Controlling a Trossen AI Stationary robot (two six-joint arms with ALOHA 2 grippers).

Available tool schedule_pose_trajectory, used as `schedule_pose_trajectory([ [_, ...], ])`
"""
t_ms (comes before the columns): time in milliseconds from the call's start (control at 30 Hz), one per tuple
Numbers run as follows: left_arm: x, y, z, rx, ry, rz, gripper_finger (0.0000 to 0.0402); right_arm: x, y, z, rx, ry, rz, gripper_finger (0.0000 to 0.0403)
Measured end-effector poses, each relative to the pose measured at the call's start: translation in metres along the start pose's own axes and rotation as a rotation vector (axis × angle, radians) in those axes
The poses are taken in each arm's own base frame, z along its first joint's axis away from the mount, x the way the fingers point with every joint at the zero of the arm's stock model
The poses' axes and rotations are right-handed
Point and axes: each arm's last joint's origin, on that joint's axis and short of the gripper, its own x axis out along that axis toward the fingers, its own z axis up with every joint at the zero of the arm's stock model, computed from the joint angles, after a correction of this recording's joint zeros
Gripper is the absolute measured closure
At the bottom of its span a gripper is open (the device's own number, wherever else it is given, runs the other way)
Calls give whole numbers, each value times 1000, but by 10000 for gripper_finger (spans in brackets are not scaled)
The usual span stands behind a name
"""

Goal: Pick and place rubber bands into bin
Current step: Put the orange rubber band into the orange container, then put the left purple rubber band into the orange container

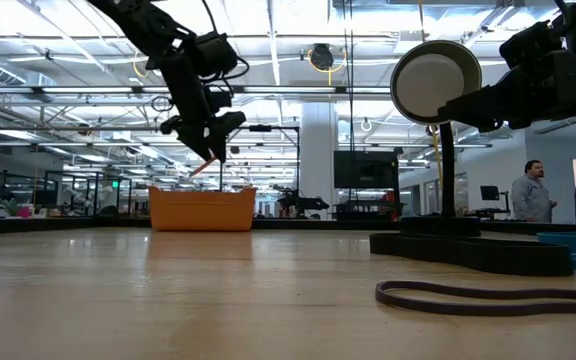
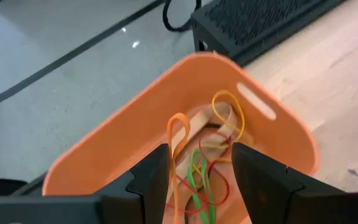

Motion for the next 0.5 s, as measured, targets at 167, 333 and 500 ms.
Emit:
schedule_pose_trajectory([
  [167, 8, -4, -4, 11, 30, -16, 220, 0, 0, 0, 0, 0, 0, 248],
  [333, 24, -9, -10, 22, 76, -5, 220, 0, 0, 0, 0, 0, 0, 248],
  [500, 40, -12, -18, 28, 124, 9, 220, 0, 0, 0, 0, 0, 0, 248],
])
